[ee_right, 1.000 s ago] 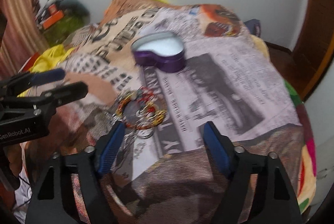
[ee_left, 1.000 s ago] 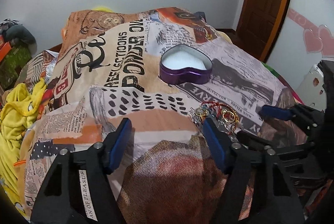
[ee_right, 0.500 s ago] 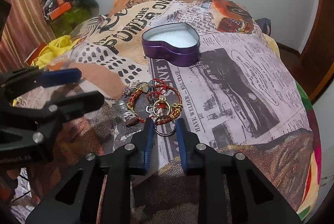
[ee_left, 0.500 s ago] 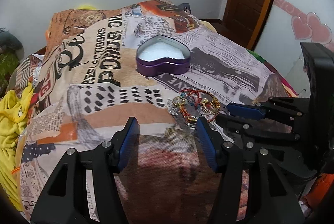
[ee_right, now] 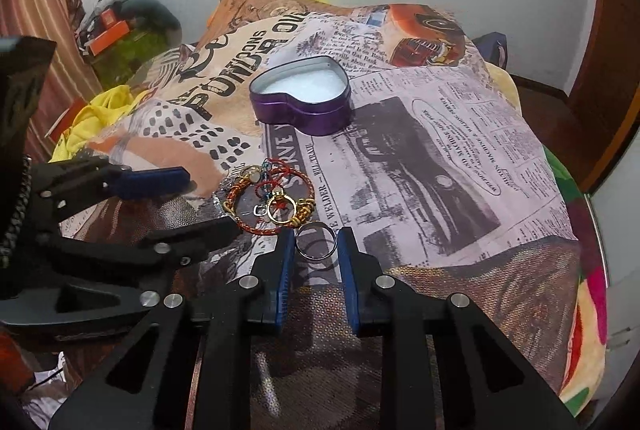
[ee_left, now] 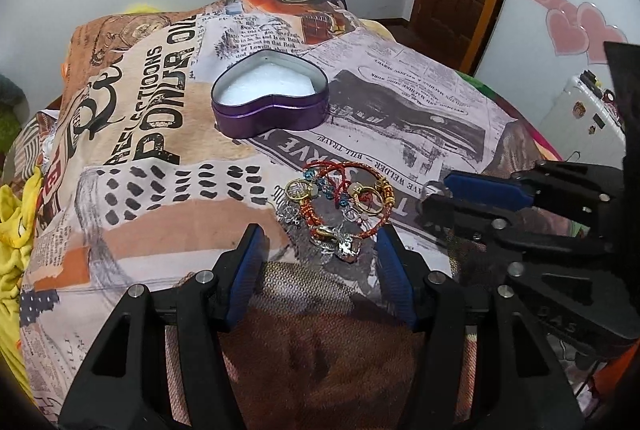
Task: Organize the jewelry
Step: 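Grasp a silver ring with the right tool while the left tool grasps a pink-stone ring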
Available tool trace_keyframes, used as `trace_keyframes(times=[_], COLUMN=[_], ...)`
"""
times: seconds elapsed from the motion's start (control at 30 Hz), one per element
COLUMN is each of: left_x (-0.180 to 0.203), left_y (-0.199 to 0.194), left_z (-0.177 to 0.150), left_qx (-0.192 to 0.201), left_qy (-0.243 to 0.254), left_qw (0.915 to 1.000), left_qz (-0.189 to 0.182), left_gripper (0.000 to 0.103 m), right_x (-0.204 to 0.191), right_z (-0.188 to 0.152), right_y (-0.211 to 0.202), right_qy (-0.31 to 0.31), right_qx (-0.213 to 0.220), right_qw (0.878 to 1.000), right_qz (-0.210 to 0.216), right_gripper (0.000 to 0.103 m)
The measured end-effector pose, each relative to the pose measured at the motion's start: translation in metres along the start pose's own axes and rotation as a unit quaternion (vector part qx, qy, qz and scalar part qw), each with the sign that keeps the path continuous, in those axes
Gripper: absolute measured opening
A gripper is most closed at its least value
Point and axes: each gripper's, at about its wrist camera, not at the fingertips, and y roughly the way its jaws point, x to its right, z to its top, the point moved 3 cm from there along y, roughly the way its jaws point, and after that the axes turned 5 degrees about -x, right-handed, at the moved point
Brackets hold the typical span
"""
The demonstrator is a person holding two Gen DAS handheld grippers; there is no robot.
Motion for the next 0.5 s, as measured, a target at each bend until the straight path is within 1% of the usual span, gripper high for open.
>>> trace_keyframes(times=[0.03,0.1,0.13,0.17,0.2,0.23,0.37,0.5], left_x=[0.001,0.002,0.003,0.004,0.006,0.007,0.008,0.005], left_y=[0.001,0.003,0.006,0.008,0.01,0.011,0.005,-0.006], left_z=[0.001,0.001,0.001,0.001,0.001,0.001,0.001,0.001], left_qx=[0.0,-0.002,-0.006,-0.011,-0.016,-0.018,-0.011,0.001], left_qy=[0.002,0.005,0.009,0.012,0.014,0.016,0.02,0.016], left_qw=[1.0,1.0,0.9999,0.9999,0.9998,0.9997,0.9997,0.9999], left_qz=[-0.001,-0.001,-0.003,-0.004,-0.005,-0.006,-0.01,-0.004], left_gripper=[0.058,0.053,0.046,0.037,0.032,0.03,0.03,0.03], right_x=[0.001,0.003,0.004,0.006,0.007,0.009,0.012,0.013], right_z=[0.0,0.001,0.001,0.002,0.002,0.003,0.004,0.008], right_y=[-0.001,-0.003,-0.003,-0.004,-0.004,-0.005,-0.01,-0.017], right_qy=[0.001,0.005,0.008,0.012,0.014,0.017,0.021,0.02], right_qx=[0.001,0.003,0.004,0.005,0.005,0.004,0.009,0.018], right_qw=[1.0,1.0,1.0,1.0,1.0,1.0,1.0,1.0], right_qz=[-0.001,-0.001,-0.001,-0.002,-0.002,-0.003,-0.006,-0.008], right_gripper=[0.02,0.02,0.02,0.02,0.02,0.02,0.02,0.02])
